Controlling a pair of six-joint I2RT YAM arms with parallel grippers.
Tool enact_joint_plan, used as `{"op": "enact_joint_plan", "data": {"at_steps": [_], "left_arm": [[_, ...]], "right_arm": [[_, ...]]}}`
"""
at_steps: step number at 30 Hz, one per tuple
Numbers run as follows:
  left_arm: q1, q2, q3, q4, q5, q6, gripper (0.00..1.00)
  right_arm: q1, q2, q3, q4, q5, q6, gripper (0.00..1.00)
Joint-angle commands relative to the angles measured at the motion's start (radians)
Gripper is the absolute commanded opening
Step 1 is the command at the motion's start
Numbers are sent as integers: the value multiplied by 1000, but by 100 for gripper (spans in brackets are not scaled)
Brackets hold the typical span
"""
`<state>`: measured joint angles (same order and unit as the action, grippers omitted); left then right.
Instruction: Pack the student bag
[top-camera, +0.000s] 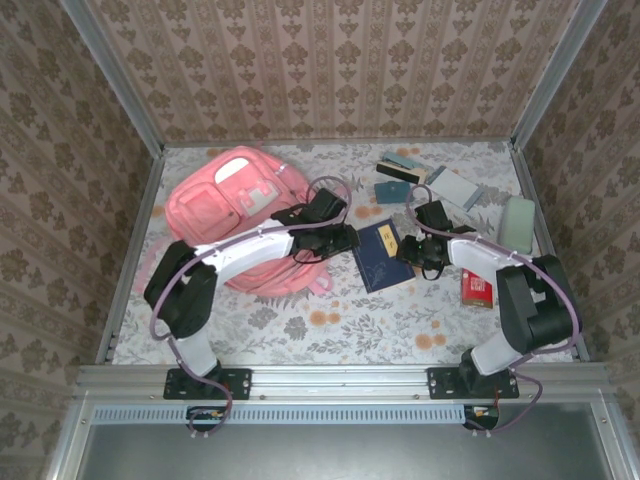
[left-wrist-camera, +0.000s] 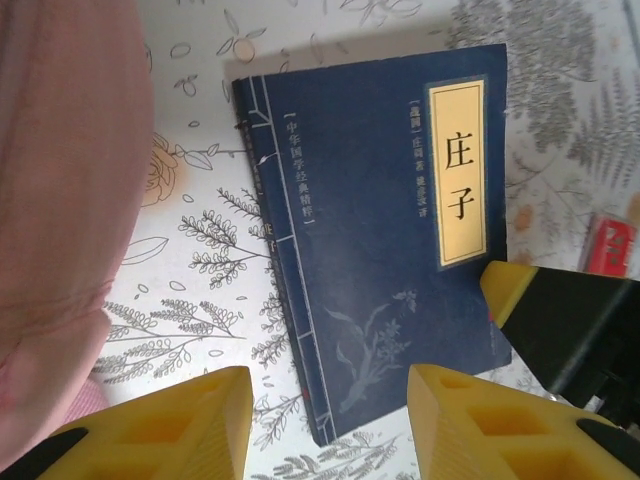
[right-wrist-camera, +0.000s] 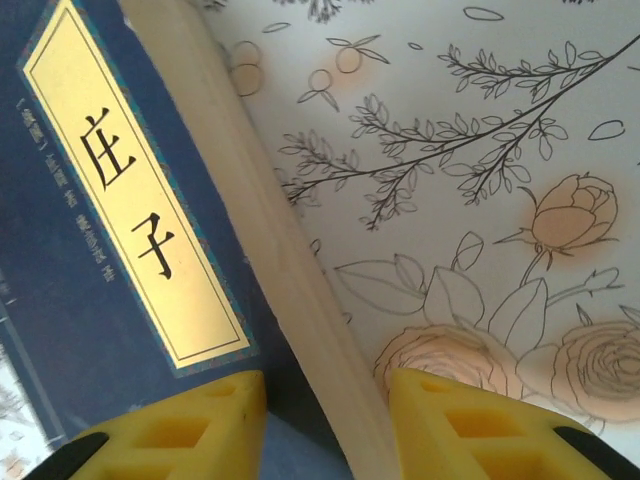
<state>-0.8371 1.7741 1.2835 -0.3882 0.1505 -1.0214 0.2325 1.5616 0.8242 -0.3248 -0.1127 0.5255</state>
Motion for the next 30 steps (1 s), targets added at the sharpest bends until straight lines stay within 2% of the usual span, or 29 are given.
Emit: {"op": "enact_joint_plan", "data": {"at_steps": [1, 5, 10, 19, 25, 30], "left_arm": [[-5, 44, 39, 16, 35, -36, 45], [-3, 107, 56, -11, 64, -51, 48], [-3, 170, 78, -16, 104, -50, 49], [23, 224, 124, -59, 100, -11, 48], [41, 245, 152, -60, 113, 33, 47], [48, 262, 183, -106, 126, 63, 46]], "right_arm": [[-4, 41, 36, -17, -16, -8, 39], [-4, 76, 56, -22, -16, -18, 43], [-4, 100, 54, -20, -36, -5, 43], [6, 48, -28, 8, -153, 99, 36], [8, -24, -44, -22, -145, 106, 38], [7, 7, 3, -54, -122, 76, 41]]}}
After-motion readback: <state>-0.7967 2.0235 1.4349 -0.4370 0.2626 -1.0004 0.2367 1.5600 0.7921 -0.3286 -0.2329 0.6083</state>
